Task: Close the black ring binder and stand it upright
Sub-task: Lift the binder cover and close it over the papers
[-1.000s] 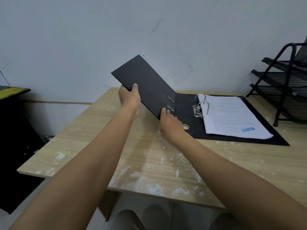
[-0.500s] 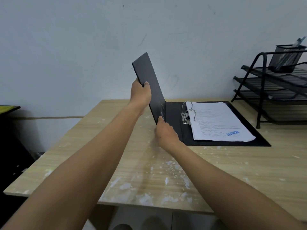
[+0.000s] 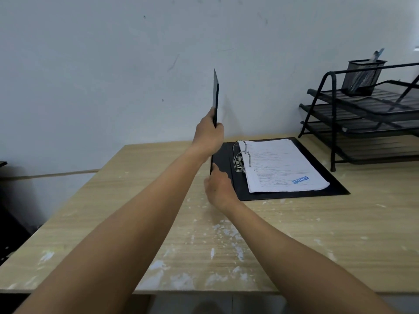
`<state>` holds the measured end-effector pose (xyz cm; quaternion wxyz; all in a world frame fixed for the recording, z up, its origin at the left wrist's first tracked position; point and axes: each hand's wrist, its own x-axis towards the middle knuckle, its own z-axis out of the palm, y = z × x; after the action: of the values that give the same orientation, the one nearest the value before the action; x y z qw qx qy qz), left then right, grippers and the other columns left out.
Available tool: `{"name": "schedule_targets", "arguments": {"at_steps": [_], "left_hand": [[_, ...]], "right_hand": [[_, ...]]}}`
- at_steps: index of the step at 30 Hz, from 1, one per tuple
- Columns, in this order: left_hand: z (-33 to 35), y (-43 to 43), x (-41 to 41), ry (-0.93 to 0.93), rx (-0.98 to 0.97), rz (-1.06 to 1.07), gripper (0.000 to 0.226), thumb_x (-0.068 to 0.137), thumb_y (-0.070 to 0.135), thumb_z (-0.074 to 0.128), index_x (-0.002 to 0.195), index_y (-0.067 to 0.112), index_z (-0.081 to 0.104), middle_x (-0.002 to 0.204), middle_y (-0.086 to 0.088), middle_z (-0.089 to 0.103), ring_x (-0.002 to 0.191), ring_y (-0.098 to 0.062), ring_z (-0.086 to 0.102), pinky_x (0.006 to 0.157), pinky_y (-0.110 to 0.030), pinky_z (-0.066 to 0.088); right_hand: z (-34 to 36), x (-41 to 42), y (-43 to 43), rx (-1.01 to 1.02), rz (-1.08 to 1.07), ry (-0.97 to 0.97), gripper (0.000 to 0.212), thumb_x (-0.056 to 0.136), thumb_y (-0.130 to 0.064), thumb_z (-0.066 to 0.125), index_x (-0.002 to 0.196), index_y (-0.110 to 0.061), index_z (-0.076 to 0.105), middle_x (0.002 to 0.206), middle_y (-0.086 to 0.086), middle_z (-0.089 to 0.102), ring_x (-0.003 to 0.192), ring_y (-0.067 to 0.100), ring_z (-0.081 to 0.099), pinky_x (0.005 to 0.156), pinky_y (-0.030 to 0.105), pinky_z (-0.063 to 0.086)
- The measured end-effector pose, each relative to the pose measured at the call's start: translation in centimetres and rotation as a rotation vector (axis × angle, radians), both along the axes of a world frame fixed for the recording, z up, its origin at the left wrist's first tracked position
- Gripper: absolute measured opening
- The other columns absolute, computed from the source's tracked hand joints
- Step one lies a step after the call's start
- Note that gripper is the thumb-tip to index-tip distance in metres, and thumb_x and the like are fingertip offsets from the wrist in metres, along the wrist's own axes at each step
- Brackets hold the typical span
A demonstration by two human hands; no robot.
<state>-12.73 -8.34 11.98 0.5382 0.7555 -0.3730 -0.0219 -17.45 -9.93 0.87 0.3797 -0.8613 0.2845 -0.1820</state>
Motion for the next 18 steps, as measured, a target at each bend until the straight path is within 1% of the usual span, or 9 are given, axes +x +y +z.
{"name": "schedule_targets", "arguments": {"at_steps": [1, 5, 9, 11, 13, 14, 15, 16, 18], "left_hand": [[-0.3, 0.0, 0.0, 0.001, 0.018, -0.004, 0.041, 0.092, 0.004, 0.031, 0.127, 0.014, 0.050, 0.074, 0.010, 0.050, 0.058, -0.010, 0.044, 0.042, -0.009, 0.035], [-0.4, 0.0, 0.1, 0.023, 0.036, 0.000, 0.042, 0.093, 0.005, 0.031, 0.129, 0.016, 0.048, 0.078, 0.009, 0.051, 0.063, -0.011, 0.045, 0.056, -0.023, 0.038], [0.0, 0.1, 0.1, 0.028, 0.052, -0.008, 0.040, 0.092, 0.004, 0.029, 0.125, 0.012, 0.050, 0.073, 0.005, 0.048, 0.060, -0.014, 0.043, 0.055, -0.025, 0.036], [0.1, 0.1, 0.0, 0.024, 0.060, -0.010, 0.040, 0.092, 0.004, 0.029, 0.127, 0.008, 0.048, 0.079, 0.004, 0.052, 0.062, -0.013, 0.046, 0.056, -0.024, 0.036], [0.2, 0.2, -0.1, 0.022, 0.072, -0.018, 0.042, 0.093, 0.005, 0.030, 0.133, 0.008, 0.045, 0.102, -0.009, 0.061, 0.073, -0.016, 0.054, 0.064, -0.022, 0.039], [0.1, 0.2, -0.1, 0.020, 0.073, -0.022, 0.043, 0.094, 0.006, 0.030, 0.135, 0.009, 0.044, 0.116, -0.015, 0.060, 0.078, -0.017, 0.055, 0.067, -0.022, 0.039], [0.0, 0.2, -0.1, 0.016, 0.070, -0.025, 0.043, 0.094, 0.006, 0.030, 0.135, 0.010, 0.044, 0.124, -0.018, 0.058, 0.076, -0.014, 0.054, 0.068, -0.022, 0.039], [0.0, 0.2, -0.2, 0.011, 0.063, -0.029, 0.043, 0.094, 0.006, 0.031, 0.135, 0.011, 0.044, 0.126, -0.019, 0.057, 0.072, -0.011, 0.050, 0.065, -0.022, 0.038], [-0.3, 0.3, -0.2, 0.001, 0.046, -0.035, 0.043, 0.093, 0.006, 0.031, 0.134, 0.012, 0.046, 0.123, -0.020, 0.058, 0.066, -0.009, 0.046, 0.060, -0.022, 0.037]], "right_hand": [[0.0, 0.0, 0.0, 0.005, -0.002, -0.004, 0.055, 0.100, -0.013, 0.037, 0.152, -0.009, 0.020, 0.129, 0.018, 0.057, 0.120, 0.036, 0.054, 0.092, 0.040, 0.046], [0.1, 0.0, 0.0, -0.005, -0.002, -0.014, 0.053, 0.100, -0.016, 0.039, 0.151, -0.011, 0.025, 0.123, 0.017, 0.060, 0.114, 0.035, 0.057, 0.089, 0.039, 0.047], [0.5, -1.1, -0.3, -0.028, 0.061, -0.019, 0.048, 0.098, -0.026, 0.048, 0.143, -0.011, 0.037, 0.115, 0.015, 0.062, 0.106, 0.035, 0.060, 0.089, 0.044, 0.051], [0.6, -2.1, -0.6, -0.071, 0.113, -0.001, 0.052, 0.095, -0.032, 0.053, 0.141, -0.012, 0.039, 0.112, 0.012, 0.064, 0.105, 0.033, 0.062, 0.088, 0.044, 0.052], [0.7, -3.2, -1.0, -0.157, 0.129, 0.048, 0.062, 0.094, -0.036, 0.056, 0.146, -0.012, 0.034, 0.122, 0.011, 0.062, 0.112, 0.032, 0.060, 0.090, 0.042, 0.051], [0.9, -3.8, -1.2, -0.207, 0.126, 0.072, 0.067, 0.093, -0.038, 0.057, 0.148, -0.011, 0.031, 0.129, 0.011, 0.059, 0.116, 0.031, 0.058, 0.092, 0.042, 0.050], [1.0, -4.4, -1.5, -0.254, 0.124, 0.090, 0.069, 0.093, -0.040, 0.058, 0.149, -0.011, 0.029, 0.136, 0.011, 0.055, 0.121, 0.030, 0.055, 0.095, 0.042, 0.048], [1.1, -5.1, -1.8, -0.302, 0.121, 0.103, 0.071, 0.092, -0.041, 0.058, 0.149, -0.010, 0.029, 0.141, 0.010, 0.051, 0.125, 0.030, 0.052, 0.097, 0.041, 0.047], [1.4, -6.7, -2.5, -0.406, 0.109, 0.128, 0.068, 0.093, -0.044, 0.057, 0.146, -0.010, 0.033, 0.146, 0.008, 0.046, 0.127, 0.029, 0.050, 0.093, 0.039, 0.045]]}}
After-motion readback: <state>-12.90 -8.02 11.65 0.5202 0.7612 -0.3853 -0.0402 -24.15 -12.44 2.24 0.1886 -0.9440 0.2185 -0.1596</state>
